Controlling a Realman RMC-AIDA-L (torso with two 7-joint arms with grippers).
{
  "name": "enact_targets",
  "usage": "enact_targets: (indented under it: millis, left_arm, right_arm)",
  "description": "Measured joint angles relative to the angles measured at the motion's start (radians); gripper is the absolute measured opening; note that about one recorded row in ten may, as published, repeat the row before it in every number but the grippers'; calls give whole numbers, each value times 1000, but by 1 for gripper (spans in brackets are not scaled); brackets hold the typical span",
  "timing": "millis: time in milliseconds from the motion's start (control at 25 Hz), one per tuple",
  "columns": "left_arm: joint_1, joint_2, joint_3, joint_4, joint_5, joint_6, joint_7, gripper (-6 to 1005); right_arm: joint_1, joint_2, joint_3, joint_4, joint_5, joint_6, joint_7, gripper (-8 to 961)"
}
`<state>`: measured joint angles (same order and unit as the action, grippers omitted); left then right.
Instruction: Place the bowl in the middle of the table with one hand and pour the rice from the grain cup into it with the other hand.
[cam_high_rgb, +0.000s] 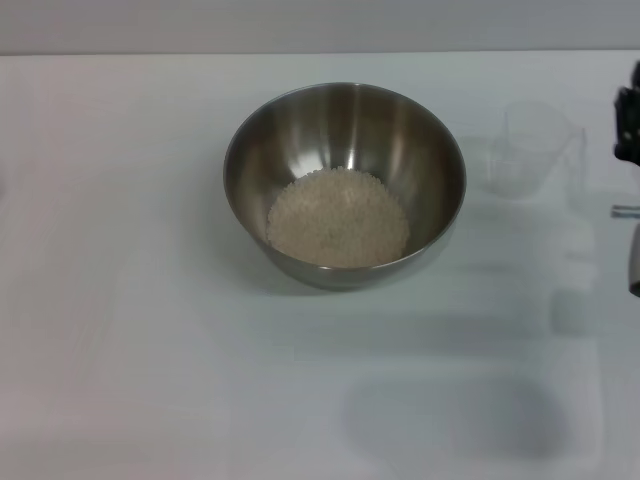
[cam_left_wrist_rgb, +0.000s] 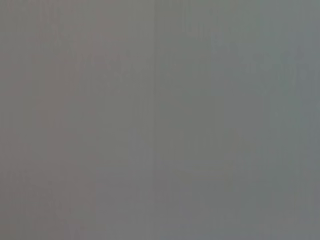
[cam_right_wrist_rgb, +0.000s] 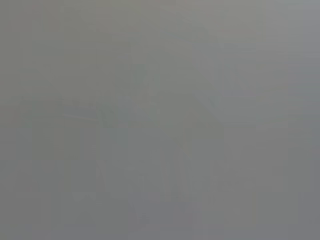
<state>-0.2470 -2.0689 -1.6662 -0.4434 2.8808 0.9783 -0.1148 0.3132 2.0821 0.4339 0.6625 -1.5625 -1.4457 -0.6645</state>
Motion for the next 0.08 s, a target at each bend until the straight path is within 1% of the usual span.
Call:
enact_targets:
  millis: [80]
  left_arm:
    - [19,-1,6,2,0,5,-1,451]
  right_arm:
    - [19,0,0,2,0,15,0,617]
